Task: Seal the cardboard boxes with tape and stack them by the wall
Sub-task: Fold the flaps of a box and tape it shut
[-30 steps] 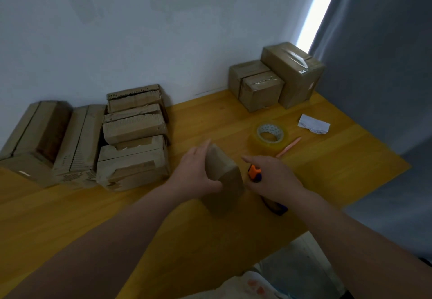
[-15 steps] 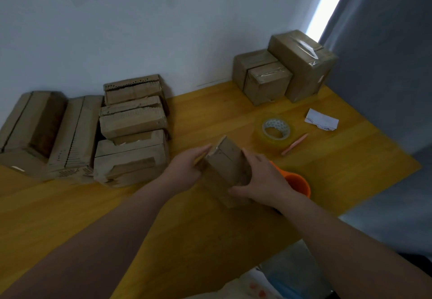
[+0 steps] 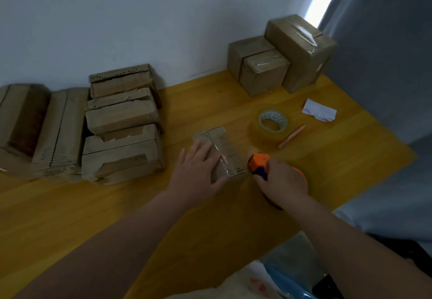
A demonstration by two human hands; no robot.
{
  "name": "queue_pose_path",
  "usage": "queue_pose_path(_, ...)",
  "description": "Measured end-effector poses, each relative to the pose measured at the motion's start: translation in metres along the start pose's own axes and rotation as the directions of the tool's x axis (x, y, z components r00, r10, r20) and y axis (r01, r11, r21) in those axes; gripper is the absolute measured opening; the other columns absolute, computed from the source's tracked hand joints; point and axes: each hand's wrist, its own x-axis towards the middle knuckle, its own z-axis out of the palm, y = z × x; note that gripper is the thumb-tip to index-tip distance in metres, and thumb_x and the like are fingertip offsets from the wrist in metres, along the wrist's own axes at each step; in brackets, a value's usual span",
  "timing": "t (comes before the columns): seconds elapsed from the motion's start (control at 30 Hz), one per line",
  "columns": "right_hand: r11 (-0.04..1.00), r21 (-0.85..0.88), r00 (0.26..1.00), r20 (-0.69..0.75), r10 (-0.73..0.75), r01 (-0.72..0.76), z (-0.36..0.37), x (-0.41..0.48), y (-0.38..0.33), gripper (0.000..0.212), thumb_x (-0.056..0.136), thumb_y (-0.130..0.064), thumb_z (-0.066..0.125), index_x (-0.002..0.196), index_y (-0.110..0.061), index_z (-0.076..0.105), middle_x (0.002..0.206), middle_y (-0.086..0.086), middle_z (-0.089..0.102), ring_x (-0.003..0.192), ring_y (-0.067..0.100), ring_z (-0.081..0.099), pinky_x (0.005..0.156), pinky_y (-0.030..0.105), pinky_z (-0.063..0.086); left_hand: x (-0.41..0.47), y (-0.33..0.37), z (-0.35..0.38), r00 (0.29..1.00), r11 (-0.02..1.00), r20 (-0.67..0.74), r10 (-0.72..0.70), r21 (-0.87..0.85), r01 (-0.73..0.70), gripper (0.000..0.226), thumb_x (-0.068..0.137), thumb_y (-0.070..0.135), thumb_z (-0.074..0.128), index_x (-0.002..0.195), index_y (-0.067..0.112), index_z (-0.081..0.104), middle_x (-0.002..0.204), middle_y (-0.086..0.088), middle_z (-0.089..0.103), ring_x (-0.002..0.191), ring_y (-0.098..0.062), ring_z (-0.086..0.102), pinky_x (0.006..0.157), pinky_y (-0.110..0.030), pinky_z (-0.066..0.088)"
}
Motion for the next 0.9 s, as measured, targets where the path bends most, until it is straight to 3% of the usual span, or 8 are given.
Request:
queue_pose_path(0.13, 0.984, -0.149, 0.992, 0.069, 0.107, -0.096, 0.011, -0.003, 0.009, 0.066, 0.088, -0.048, 0.065, 0.135, -0.013, 0.035, 0.127, 0.007, 0.050, 0.105, 0.025, 0.060, 0.070, 0.033, 0.050, 0.002, 0.006, 0.006, 0.999, 0.994, 0.002, 0.038, 0.102, -0.038, 0.074, 0.091, 0.066, 0.034, 0.152, 0.033, 0.009, 0.161, 0.001, -0.001, 0.147, -0.024, -0.011, 0.116, -0.049, -0.008)
queue_pose_path(0.27, 0.987, -0.121, 0.994, 0.017, 0.110, -0.107, 0.022, -0.006, 0.015, 0.049, 0.096, -0.017, 0.053, 0.137, -0.011, 0.028, 0.086, 0.000, 0.056, 0.068, 0.019, 0.054, 0.045, 0.027, 0.032, 0.001, 0.005, 0.002, 0.994, 0.983, 0.004, 0.105, 0.152, -0.105, 0.067, 0.095, 0.059, 0.034, 0.152, 0.033, 0.010, 0.161, 0.003, 0.003, 0.147, -0.025, -0.010, 0.113, -0.048, -0.012)
queue_pose_path(0.4, 0.997, -0.074, 0.999, 0.030, 0.041, -0.038, 0.019, -0.009, 0.018, 0.049, 0.095, -0.012, 0.053, 0.136, -0.015, 0.026, 0.085, 0.000, 0.053, 0.071, 0.021, 0.054, 0.047, 0.028, 0.033, 0.001, 0.003, -0.003, 0.984, 0.969, 0.018, 0.178, 0.171, -0.178, 0.061, 0.098, 0.050, 0.038, 0.152, 0.036, 0.013, 0.161, 0.006, 0.005, 0.147, -0.024, -0.010, 0.107, -0.048, -0.019)
queue_pose_path(0.53, 0.976, 0.215, 0.991, -0.136, 0.011, 0.019, 0.005, -0.006, 0.019, 0.037, 0.095, -0.017, 0.053, 0.126, -0.019, 0.032, 0.090, 0.001, 0.054, 0.077, 0.020, 0.056, 0.058, 0.035, 0.046, 0.000, 0.000, -0.007, 0.967, 0.954, 0.008, 0.254, 0.166, -0.252, 0.053, 0.099, 0.038, 0.040, 0.150, 0.038, 0.022, 0.160, 0.006, 0.014, 0.148, -0.028, -0.008, 0.107, -0.051, -0.020)
queue_pose_path(0.67, 0.755, 0.645, 0.975, -0.218, 0.034, 0.118, -0.020, -0.006, 0.016, 0.029, 0.094, -0.015, 0.052, 0.116, -0.023, 0.034, 0.084, 0.004, 0.056, 0.068, 0.023, 0.057, 0.059, 0.045, 0.049, -0.002, -0.003, -0.004, 0.947, 0.919, 0.017, 0.320, 0.236, -0.315, 0.057, 0.093, 0.028, 0.056, 0.145, 0.037, 0.036, 0.155, -0.001, 0.030, 0.147, -0.034, 0.009, 0.109, -0.055, -0.012)
queue_pose_path(0.77, 0.613, 0.775, 0.965, -0.252, 0.079, 0.152, -0.040, -0.017, 0.014, 0.051, 0.081, -0.027, 0.076, 0.112, -0.024, 0.036, 0.087, -0.007, 0.054, 0.070, 0.012, 0.059, 0.060, 0.040, 0.052, -0.004, -0.003, -0.004, 0.943, 0.909, 0.004, 0.332, 0.266, -0.321, 0.060, 0.085, 0.024, 0.067, 0.139, 0.035, 0.045, 0.146, -0.005, 0.045, 0.141, -0.038, 0.028, 0.109, -0.056, 0.001)
queue_pose_path(0.83, 0.617, 0.769, 0.961, -0.266, 0.068, 0.170, -0.051, -0.023, 0.014, 0.072, 0.067, -0.032, 0.087, 0.116, -0.027, 0.034, 0.094, -0.012, 0.049, 0.079, 0.006, 0.055, 0.061, 0.026, 0.048, -0.005, 0.001, -0.003, 0.950, 0.923, -0.032, 0.311, 0.247, -0.294, 0.057, 0.092, 0.025, 0.058, 0.144, 0.037, 0.037, 0.153, -0.003, 0.034, 0.145, -0.034, 0.016, 0.109, -0.053, -0.007)
queue_pose_path(0.9, 0.636, 0.747, 0.964, -0.267, 0.020, 0.194, -0.058, -0.027, 0.015, 0.081, 0.062, -0.028, 0.091, 0.119, -0.032, 0.034, 0.102, -0.011, 0.046, 0.091, 0.011, 0.055, 0.068, 0.027, 0.052, -0.003, 0.004, -0.006, 0.967, 0.962, -0.064, 0.248, 0.134, -0.238, 0.049, 0.097, 0.031, 0.048, 0.144, 0.037, 0.037, 0.154, 0.003, 0.031, 0.147, -0.029, 0.010, 0.114, -0.051, -0.007)
